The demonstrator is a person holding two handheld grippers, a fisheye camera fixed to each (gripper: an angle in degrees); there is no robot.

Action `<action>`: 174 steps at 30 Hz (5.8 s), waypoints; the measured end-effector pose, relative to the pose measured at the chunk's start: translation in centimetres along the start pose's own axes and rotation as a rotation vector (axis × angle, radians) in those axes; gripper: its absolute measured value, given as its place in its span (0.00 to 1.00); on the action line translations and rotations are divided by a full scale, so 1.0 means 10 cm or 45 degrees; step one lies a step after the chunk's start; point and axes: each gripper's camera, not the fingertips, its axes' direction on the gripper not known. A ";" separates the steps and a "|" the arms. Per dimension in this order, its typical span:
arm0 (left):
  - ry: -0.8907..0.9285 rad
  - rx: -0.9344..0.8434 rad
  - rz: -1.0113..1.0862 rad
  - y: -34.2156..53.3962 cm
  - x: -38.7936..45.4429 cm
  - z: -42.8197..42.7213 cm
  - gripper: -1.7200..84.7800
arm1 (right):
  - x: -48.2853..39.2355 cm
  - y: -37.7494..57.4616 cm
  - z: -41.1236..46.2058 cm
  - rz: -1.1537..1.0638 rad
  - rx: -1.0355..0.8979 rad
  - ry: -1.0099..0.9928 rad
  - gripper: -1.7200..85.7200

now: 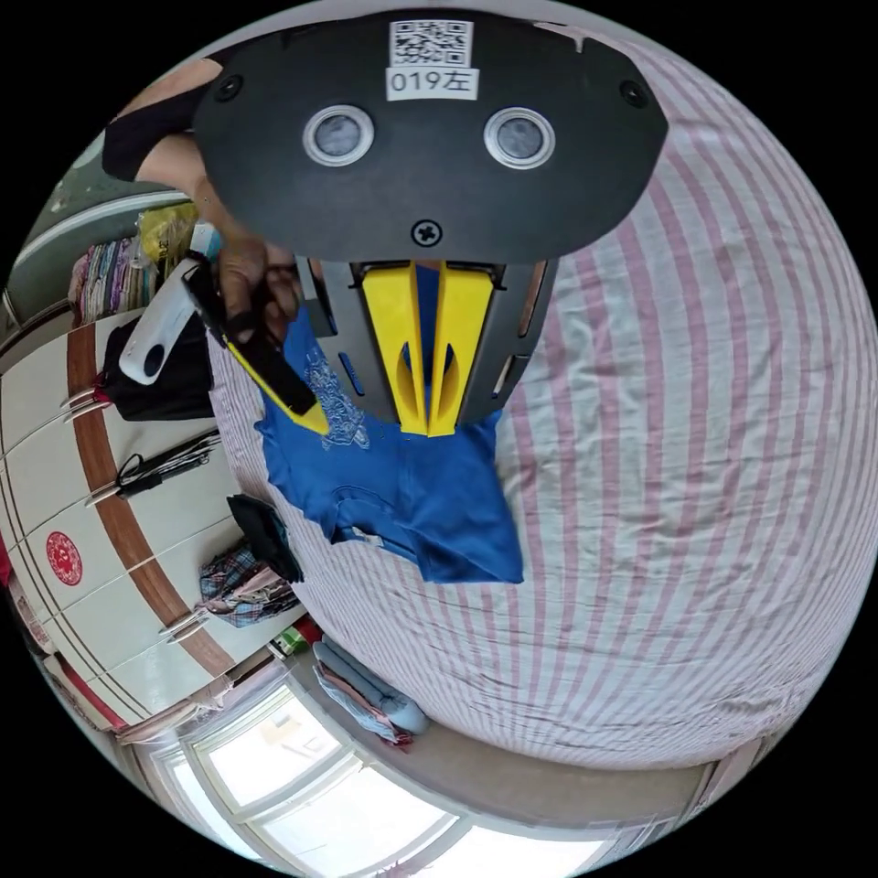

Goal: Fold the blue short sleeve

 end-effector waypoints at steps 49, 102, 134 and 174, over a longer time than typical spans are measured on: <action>0.440 0.530 -0.463 2.17 -2.43 -4.49 0.03 | -2.26 -2.26 2.43 -1.031 -0.849 -0.063 0.05; -0.752 0.079 0.775 -0.42 2.81 -3.91 0.11 | -1.95 -2.22 1.26 -0.967 -0.418 -0.128 0.01; -0.619 0.201 0.707 -1.06 2.42 -3.75 0.03 | -2.23 -2.96 2.68 -0.973 -0.883 -0.076 0.01; -0.586 0.102 0.452 -1.08 0.24 -3.75 0.05 | -1.49 -3.69 2.79 -0.742 -0.702 -0.272 0.02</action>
